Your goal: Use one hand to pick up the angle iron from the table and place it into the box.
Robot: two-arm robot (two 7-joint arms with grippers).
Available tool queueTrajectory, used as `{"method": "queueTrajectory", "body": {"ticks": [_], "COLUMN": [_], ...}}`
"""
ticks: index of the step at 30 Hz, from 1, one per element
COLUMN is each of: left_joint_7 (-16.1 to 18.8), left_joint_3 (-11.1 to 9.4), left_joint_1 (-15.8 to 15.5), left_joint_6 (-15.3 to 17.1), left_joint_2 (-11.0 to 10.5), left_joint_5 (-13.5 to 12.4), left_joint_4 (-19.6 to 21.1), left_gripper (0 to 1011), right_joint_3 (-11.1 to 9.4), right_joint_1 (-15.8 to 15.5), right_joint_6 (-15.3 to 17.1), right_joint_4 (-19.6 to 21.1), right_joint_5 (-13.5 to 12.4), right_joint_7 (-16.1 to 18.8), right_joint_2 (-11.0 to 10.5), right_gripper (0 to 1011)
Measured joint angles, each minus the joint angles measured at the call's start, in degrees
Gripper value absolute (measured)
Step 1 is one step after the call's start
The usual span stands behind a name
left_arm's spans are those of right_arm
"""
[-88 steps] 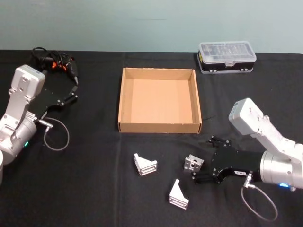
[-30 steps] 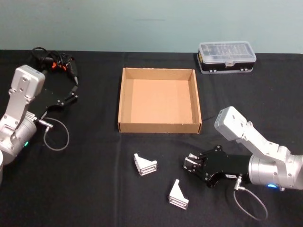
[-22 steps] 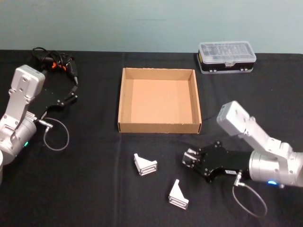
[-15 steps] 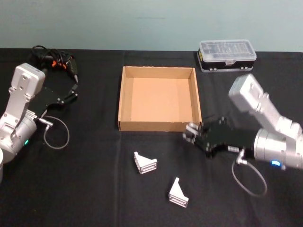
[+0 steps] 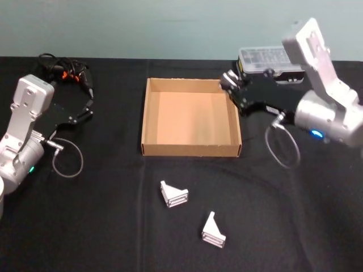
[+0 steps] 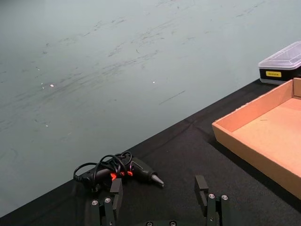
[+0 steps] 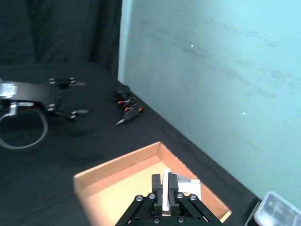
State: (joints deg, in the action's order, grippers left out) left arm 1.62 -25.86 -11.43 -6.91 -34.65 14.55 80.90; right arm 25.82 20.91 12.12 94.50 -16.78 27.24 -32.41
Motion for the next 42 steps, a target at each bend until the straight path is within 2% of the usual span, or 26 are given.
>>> {"method": "queueTrajectory", "body": {"ticks": [5,12,16,18,19,20,22,33,42], "left_joint_7": [0.0,0.0,0.0,0.0,0.0,0.0,0.0,0.0,0.0], "left_joint_3": [0.0,0.0,0.0,0.0,0.0,0.0,0.0,0.0,0.0], "left_joint_1": [0.0,0.0,0.0,0.0,0.0,0.0,0.0,0.0,0.0], "left_joint_6": [0.0,0.0,0.0,0.0,0.0,0.0,0.0,0.0,0.0], "left_joint_2": [0.0,0.0,0.0,0.0,0.0,0.0,0.0,0.0,0.0], "left_joint_5": [0.0,0.0,0.0,0.0,0.0,0.0,0.0,0.0,0.0], "left_joint_4": [0.0,0.0,0.0,0.0,0.0,0.0,0.0,0.0,0.0], "left_gripper": [1000,1000,1000,1000,1000,1000,1000,1000,1000], "right_joint_3": [1.4,3.7,4.7,4.8,5.5,5.5,6.4,8.8,9.1], "right_joint_1": [4.2,10.8,13.7,14.1,15.6,15.6,17.3,20.9,23.1], "right_joint_6": [-0.8,-2.1,-2.5,-2.6,-2.8,-2.8,-3.2,-4.5,-6.0], "right_joint_4": [-5.4,-15.4,-20.8,-21.7,-24.7,-24.7,-28.4,-39.2,-45.6], "right_joint_5": [1.6,3.8,4.5,4.6,5.1,5.1,5.7,7.3,8.3], "right_joint_7": [0.1,1.7,2.3,2.5,2.8,2.8,3.5,5.7,6.1], "right_joint_2": [3.3,8.2,10.7,11.1,12.5,12.5,14.3,19.2,21.8], "right_gripper": [86,86,86,86,86,86,86,86,86]}}
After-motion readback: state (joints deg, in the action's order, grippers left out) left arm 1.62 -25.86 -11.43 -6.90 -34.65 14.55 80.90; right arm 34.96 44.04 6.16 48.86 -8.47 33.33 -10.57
